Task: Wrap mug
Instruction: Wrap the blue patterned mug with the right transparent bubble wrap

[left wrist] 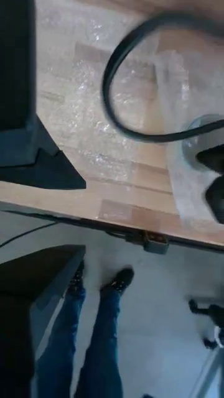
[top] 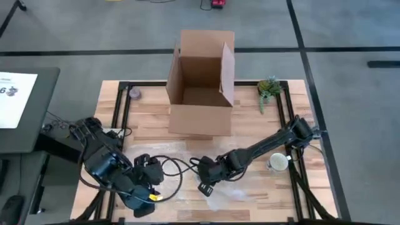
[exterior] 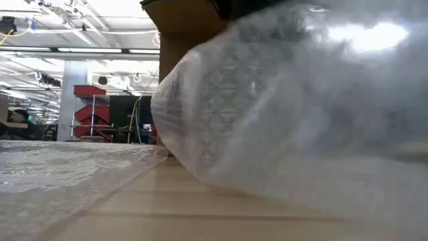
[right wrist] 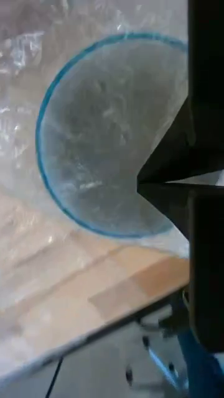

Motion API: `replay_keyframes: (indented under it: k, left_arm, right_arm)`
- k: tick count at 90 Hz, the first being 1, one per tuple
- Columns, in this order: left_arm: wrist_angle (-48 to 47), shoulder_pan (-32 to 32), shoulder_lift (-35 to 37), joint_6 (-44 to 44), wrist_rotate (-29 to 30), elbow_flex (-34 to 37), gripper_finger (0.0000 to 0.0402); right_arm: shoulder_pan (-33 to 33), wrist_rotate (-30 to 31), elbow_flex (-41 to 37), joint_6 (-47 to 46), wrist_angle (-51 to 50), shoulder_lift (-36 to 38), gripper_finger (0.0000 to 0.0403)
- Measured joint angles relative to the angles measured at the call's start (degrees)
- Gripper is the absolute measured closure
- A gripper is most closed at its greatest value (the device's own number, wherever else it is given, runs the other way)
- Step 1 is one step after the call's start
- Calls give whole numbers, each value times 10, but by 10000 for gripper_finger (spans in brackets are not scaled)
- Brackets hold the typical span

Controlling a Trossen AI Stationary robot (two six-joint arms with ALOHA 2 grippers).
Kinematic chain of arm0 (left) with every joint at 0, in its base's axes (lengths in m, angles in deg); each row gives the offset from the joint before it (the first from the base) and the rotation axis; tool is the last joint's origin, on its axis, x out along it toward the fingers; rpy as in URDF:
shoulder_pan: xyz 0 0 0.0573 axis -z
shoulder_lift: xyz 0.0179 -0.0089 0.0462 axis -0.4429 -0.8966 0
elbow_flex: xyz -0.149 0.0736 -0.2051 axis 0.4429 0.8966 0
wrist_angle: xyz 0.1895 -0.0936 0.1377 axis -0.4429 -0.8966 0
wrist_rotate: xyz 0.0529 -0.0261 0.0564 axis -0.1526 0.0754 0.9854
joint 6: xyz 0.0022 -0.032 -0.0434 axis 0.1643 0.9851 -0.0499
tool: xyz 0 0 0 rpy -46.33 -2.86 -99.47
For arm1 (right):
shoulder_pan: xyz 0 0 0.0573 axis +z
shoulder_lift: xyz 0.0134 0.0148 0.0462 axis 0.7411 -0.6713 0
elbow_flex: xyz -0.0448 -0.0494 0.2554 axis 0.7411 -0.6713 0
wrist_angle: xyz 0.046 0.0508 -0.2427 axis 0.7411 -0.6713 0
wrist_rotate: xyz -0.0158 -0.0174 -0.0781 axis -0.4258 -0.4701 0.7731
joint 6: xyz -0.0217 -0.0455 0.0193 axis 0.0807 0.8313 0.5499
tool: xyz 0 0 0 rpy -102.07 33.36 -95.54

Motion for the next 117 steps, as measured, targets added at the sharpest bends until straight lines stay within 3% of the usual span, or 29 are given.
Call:
replay_keyframes:
  k: [18,49,63,75,90,104,117]
  left_arm:
    - [0,0,3,-11,13,0,268]
    - [38,3,5,-40,10,0,268]
    - [44,3,5,-66,10,0,268]
    - [44,3,5,-74,10,0,268]
    - [44,3,5,-81,8,0,268]
    - [45,3,5,-78,4,0,268]
    - [61,6,5,-77,-4,0,268]
  right_arm:
    - [-14,-42,1,40,-11,-9,402]
    - [-11,-83,55,35,-126,85,403]
    - [-2,-39,62,-14,-113,87,403]
    - [2,3,61,-42,-127,47,403]
    - [-7,5,61,-40,-121,-7,403]
    - [-12,-18,64,12,-115,-35,403]
    - [-11,-74,64,134,-125,-34,403]
